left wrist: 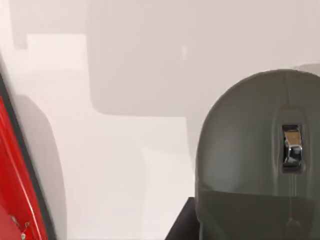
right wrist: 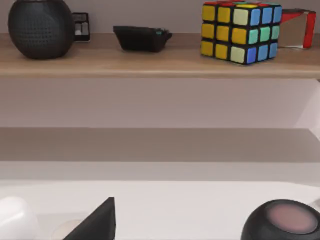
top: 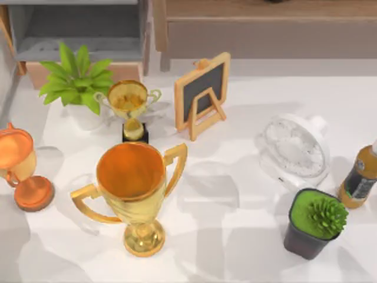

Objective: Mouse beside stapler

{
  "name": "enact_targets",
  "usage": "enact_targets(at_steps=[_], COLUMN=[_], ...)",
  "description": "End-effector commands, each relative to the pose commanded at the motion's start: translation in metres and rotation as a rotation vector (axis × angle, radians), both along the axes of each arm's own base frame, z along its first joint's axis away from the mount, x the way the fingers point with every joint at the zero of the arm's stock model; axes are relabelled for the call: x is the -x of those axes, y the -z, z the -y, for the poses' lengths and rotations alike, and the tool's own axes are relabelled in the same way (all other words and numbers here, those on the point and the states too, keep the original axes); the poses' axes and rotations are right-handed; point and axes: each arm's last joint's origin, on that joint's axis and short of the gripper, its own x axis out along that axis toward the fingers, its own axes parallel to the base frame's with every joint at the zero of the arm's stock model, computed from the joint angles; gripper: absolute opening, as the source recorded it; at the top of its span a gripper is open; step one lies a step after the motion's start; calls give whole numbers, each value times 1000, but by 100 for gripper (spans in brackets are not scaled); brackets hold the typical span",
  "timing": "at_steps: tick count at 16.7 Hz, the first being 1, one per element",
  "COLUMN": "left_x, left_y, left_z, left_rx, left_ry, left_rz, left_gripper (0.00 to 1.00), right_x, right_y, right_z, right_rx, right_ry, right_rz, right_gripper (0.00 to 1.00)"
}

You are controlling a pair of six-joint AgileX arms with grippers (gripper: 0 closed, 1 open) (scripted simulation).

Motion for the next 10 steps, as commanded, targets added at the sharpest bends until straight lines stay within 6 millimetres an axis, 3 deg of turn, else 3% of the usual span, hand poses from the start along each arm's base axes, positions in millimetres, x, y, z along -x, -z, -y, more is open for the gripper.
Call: enact_targets(at_steps=[10], left_x=[-5], left_y=[-7], left_z=[-3], left_rx=[-35], left_ry=[-2], left_rz=[59], left_gripper=[0], right_x=[0], right_y=[0], right_z=[0], right_rx=[0], right_ry=[0], right_rz=[0], right_gripper=[100])
